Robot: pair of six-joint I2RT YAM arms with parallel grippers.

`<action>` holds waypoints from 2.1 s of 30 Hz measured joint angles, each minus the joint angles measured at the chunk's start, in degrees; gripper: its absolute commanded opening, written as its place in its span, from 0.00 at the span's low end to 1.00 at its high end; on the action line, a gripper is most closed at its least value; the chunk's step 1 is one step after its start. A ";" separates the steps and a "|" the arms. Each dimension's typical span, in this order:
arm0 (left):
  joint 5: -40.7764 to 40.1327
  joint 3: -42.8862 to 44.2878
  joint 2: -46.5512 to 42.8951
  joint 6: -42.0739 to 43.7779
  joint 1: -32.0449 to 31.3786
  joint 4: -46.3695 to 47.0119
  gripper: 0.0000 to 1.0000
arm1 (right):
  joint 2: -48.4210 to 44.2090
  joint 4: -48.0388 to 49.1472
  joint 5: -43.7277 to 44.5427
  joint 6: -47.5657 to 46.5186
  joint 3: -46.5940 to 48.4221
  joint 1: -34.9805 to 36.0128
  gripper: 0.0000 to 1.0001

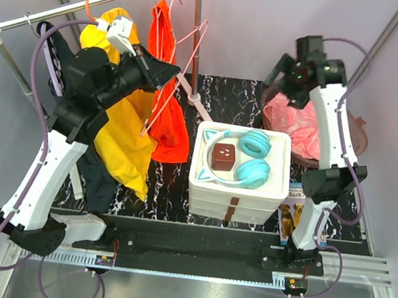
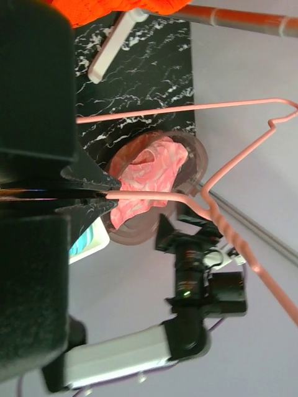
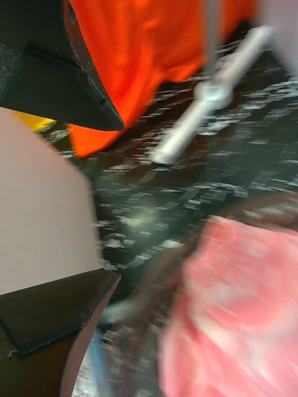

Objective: Remove the shorts from the hanger

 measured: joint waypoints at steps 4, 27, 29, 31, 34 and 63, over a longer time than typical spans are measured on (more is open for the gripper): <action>-5.99 4.68 4.44 -2.95 -1.73 -3.10 0.00 | -6.54 -1.92 0.00 2.32 -10.14 8.09 1.00; -32.41 26.88 24.90 -8.81 -5.73 -10.43 0.00 | -30.84 -4.26 0.48 2.89 -27.10 9.99 1.00; -33.11 27.65 26.36 -8.70 -5.51 -9.60 0.00 | -30.84 -4.24 0.61 2.23 -25.92 9.99 1.00; -33.73 29.07 28.15 -8.63 -5.14 -8.72 0.00 | -30.97 -4.13 1.01 1.66 -25.49 9.99 1.00; -34.23 30.51 30.21 -8.68 -4.07 -7.56 0.00 | -30.97 -4.24 1.49 1.07 -25.51 9.99 1.00; -43.54 44.11 46.51 -3.56 -3.89 -5.25 0.00 | -30.51 -4.24 6.12 -4.04 -19.87 9.99 1.00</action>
